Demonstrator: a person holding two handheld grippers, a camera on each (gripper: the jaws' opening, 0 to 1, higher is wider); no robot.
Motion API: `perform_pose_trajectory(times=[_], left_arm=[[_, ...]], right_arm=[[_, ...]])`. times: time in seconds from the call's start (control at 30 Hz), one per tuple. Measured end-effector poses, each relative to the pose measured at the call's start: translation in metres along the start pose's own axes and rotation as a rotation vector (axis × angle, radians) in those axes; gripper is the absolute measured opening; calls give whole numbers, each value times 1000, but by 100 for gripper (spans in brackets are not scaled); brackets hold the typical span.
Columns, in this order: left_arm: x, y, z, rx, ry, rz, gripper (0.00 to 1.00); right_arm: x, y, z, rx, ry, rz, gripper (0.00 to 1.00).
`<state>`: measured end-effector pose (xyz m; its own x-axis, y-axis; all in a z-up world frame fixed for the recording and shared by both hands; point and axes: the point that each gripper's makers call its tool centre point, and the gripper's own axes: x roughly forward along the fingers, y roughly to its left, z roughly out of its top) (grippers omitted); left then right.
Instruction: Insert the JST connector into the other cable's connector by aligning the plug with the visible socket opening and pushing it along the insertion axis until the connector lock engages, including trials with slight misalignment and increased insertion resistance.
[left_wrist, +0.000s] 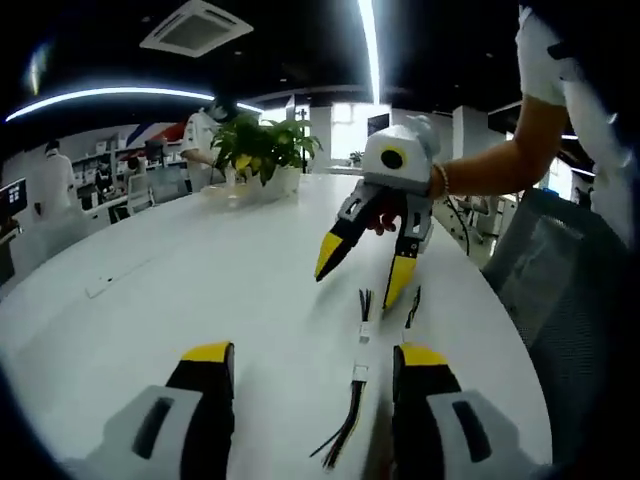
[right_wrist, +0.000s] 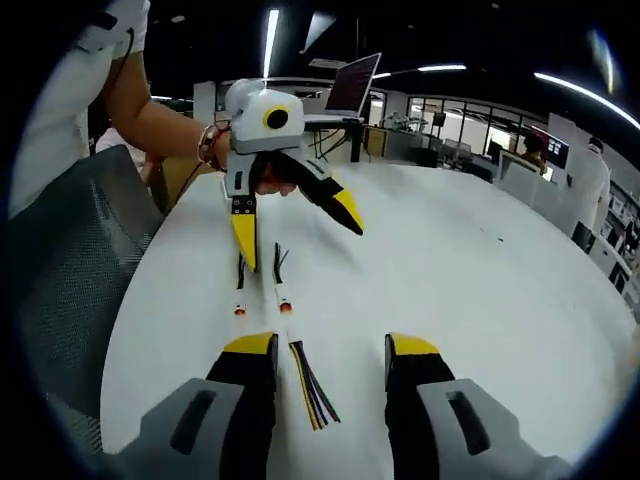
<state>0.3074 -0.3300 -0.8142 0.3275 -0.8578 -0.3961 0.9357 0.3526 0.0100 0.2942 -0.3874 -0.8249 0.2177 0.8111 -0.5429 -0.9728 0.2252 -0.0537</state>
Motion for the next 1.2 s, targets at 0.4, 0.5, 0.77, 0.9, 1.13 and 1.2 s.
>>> perform_pose_trajectory(times=[0.4,0.5,0.77,0.9,1.13,1.2], left_arm=[[10,-14,-9,47,23,-72,43],[11,-16,-13,55,36,-81,41],[12,-23,-18,59,43,-106,27],[12,-25,-19,46,41,-115,24],[11,-29,-23,43,54,-127,20],[11,-30,-23,42,50,-128,16]], right_arm=[[9,10,-6,-14,14,71,30],[11,12,-8,-19,23,84,28],[15,17,-9,-25,25,110,21],[17,19,-11,-22,30,121,19],[19,23,-14,-12,43,141,13],[19,24,-14,-10,43,141,11]])
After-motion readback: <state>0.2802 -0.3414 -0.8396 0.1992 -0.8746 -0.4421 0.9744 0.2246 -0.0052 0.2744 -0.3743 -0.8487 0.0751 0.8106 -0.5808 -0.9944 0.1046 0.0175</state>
